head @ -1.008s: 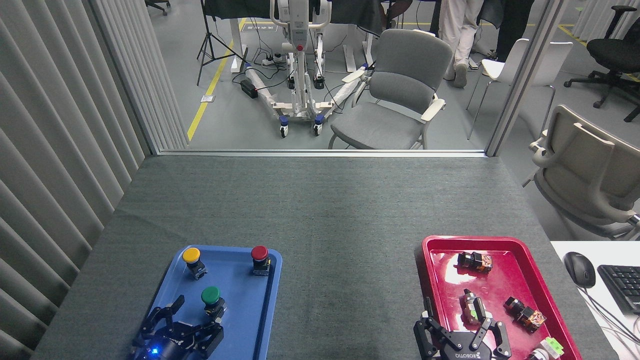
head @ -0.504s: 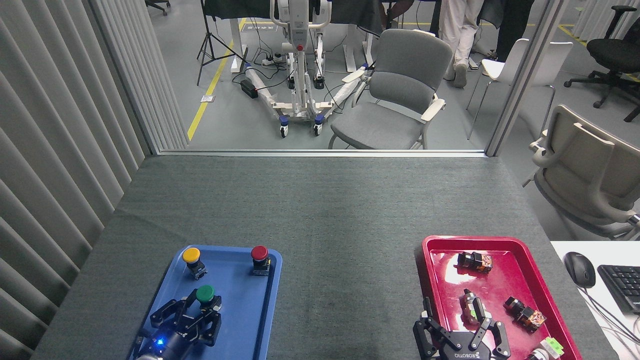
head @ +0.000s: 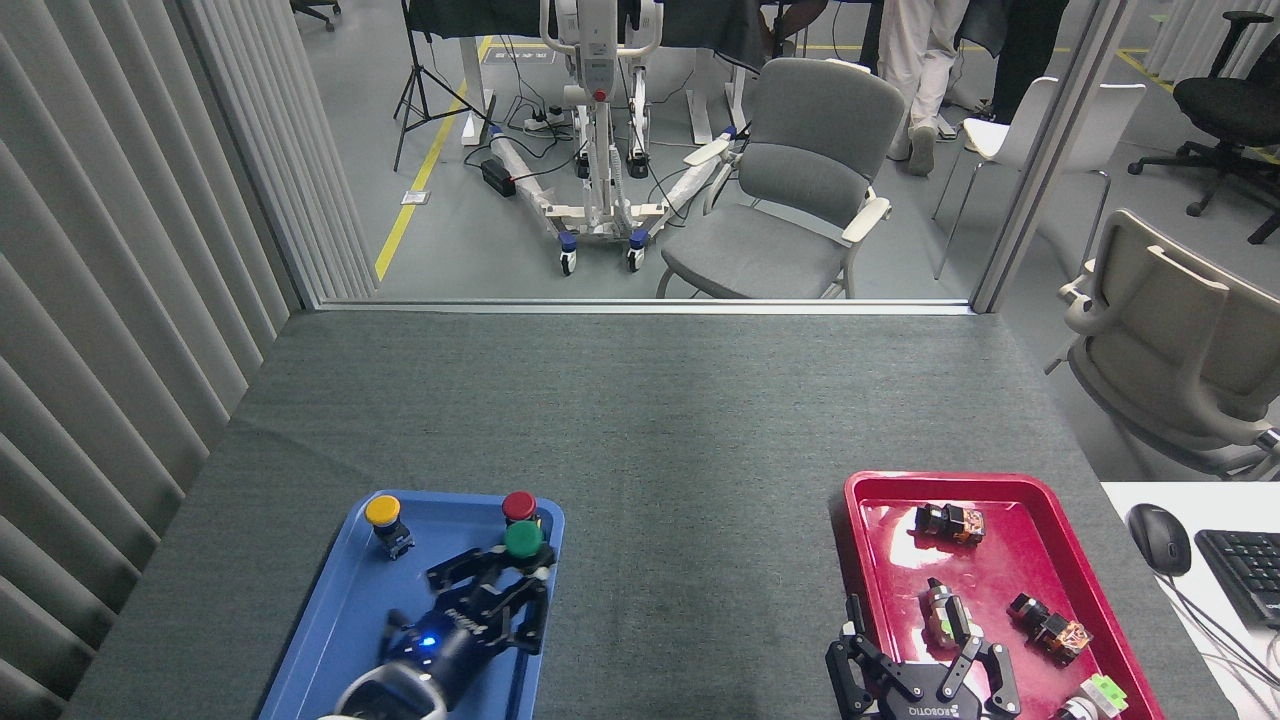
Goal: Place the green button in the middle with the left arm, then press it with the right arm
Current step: 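Carry the green button with the left gripper toward the table middle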
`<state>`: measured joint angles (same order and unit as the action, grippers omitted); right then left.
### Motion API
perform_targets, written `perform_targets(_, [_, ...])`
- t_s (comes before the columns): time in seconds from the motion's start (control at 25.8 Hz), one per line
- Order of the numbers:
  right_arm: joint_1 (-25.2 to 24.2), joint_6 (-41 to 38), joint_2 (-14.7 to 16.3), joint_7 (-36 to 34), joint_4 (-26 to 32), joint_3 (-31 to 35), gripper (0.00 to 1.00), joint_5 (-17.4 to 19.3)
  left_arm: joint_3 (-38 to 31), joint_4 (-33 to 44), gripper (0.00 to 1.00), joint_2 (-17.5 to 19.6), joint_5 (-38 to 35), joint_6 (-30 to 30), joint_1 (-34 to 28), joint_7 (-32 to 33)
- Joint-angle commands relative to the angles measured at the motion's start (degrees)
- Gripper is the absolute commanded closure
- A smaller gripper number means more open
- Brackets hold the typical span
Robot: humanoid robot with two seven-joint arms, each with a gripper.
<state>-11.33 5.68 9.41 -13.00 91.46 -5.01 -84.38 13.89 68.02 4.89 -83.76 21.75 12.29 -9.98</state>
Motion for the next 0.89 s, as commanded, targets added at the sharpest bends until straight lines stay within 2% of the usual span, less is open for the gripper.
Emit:
perform_targets(0.0, [0.0, 0.1, -0.1, 0.0, 0.0, 0.0, 0.00, 0.0, 9.1, -5.9, 1.00, -6.4, -2.2, -3.0, 5.3, 0.0])
perform_targets(0.12, [0.0, 0.1, -0.1, 0.0, 0.0, 0.0, 0.00, 0.0, 14.4, -13.5, 1.00, -10.3, -2.7, -4.2, 9.4, -0.2])
perform_targets(0.27, [0.1, 0.1, -0.1, 0.0, 0.0, 0.0, 0.00, 0.0, 16.9, -23.5, 1.00, -12.8, -2.6, -4.3, 13.2, -0.3])
perform_targets(0.54, [0.1, 0.0, -0.1, -0.1, 0.0, 0.0, 0.00, 0.0, 19.8, -24.4, 1.00, -12.8, -1.8, -3.1, 13.4, -2.6])
perform_targets(0.58, [0.1, 0.0, -0.2, -0.1, -0.1, 0.0, 0.00, 0.0, 20.1, -24.8, 0.96, -12.8, -1.8, -3.3, 13.4, -2.6])
perform_targets(0.62, [0.1, 0.0, -0.2, -0.1, -0.1, 0.0, 0.00, 0.0, 20.1, -24.9, 0.91, -12.8, -1.8, -3.4, 13.4, -2.7])
perform_targets(0.66, [0.2, 0.0, -0.3, -0.1, -0.1, -0.1, 0.00, -0.1, 20.0, -25.0, 0.82, -12.8, -1.8, -3.2, 13.4, -2.6])
perform_targets(0.7, [0.2, 0.0, -0.4, 0.0, -0.2, -0.1, 0.00, -0.1, 20.0, -24.9, 0.62, -12.7, -1.8, -3.6, 13.4, -2.7])
perform_targets(0.78, [0.2, 0.0, -1.0, 0.0, -0.2, -0.1, 0.00, -0.1, 19.4, -23.7, 0.02, -12.5, -1.4, -3.8, 12.7, -3.1])
perform_targets(0.85, [0.2, 0.0, -1.0, 0.0, -0.4, -0.1, 0.00, -0.1, 19.5, -22.4, 0.00, -12.4, -1.0, -3.6, 12.0, -3.4])
